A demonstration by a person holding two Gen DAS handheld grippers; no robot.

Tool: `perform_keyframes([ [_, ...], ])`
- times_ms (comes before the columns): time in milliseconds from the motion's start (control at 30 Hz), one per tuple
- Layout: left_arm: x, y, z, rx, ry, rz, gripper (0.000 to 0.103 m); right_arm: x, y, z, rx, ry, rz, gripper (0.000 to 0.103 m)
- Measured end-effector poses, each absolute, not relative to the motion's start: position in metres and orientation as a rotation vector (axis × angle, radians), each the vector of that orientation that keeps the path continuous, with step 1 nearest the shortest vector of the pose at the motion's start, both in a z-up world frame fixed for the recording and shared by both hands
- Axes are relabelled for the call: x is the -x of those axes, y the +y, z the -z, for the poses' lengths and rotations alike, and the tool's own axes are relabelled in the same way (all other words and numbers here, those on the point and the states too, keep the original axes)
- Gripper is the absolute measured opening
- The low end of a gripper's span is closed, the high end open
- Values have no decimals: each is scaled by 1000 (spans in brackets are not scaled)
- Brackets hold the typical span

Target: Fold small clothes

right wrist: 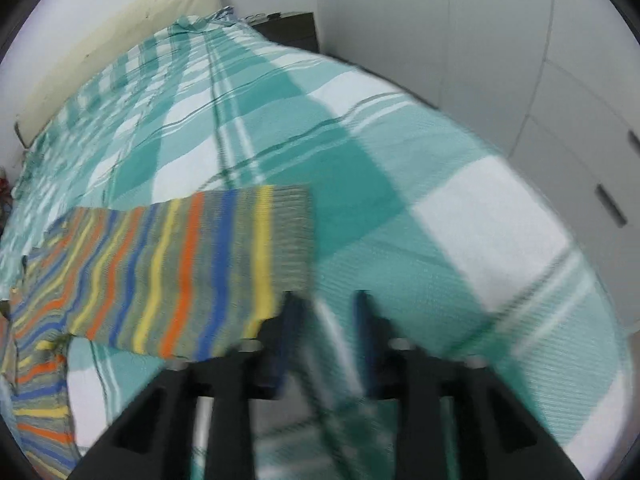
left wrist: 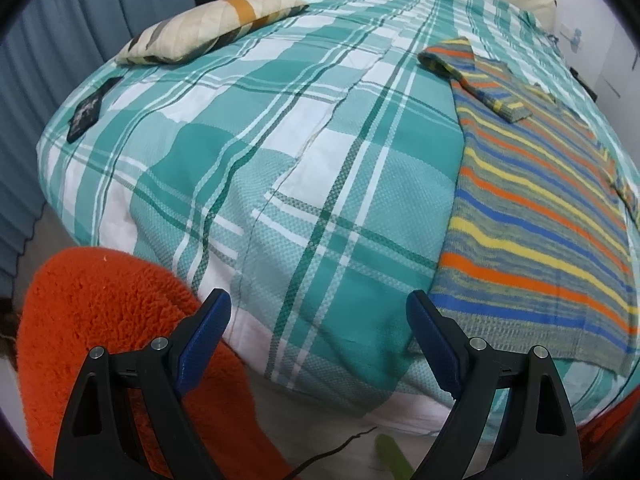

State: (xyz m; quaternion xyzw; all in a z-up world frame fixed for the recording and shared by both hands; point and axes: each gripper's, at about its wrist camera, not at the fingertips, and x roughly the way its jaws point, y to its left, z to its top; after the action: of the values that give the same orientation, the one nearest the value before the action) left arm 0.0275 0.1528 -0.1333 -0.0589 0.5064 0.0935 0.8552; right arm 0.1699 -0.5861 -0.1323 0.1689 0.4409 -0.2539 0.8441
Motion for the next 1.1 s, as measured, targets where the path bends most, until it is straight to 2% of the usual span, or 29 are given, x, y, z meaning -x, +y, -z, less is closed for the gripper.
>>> perform_keyframes([
  [33,-27,154,133,132,1062,-195,91,-160,-587,128,-339,926,561,57],
  [67,-27,155,133,140,1060,-194,91,-151,-586,124,-320,917,581,60],
  [400,-31,156,134,131,1062,-186,94,-67,-507,111,-200,861,443,67],
  [667,-26,156,125,115,1056,-169,94,-64,-475,120,-124,878,367,70],
  [833,-33,125,68,7,967,-8,94,-61,-476,131,-205,898,356,70],
  [1000,-72,66,-21,-139,726,209,96,-69,-463,144,-140,951,339,70],
  [1100,-116,20,-24,-274,710,342,97,-70,-464,144,-144,951,326,70],
])
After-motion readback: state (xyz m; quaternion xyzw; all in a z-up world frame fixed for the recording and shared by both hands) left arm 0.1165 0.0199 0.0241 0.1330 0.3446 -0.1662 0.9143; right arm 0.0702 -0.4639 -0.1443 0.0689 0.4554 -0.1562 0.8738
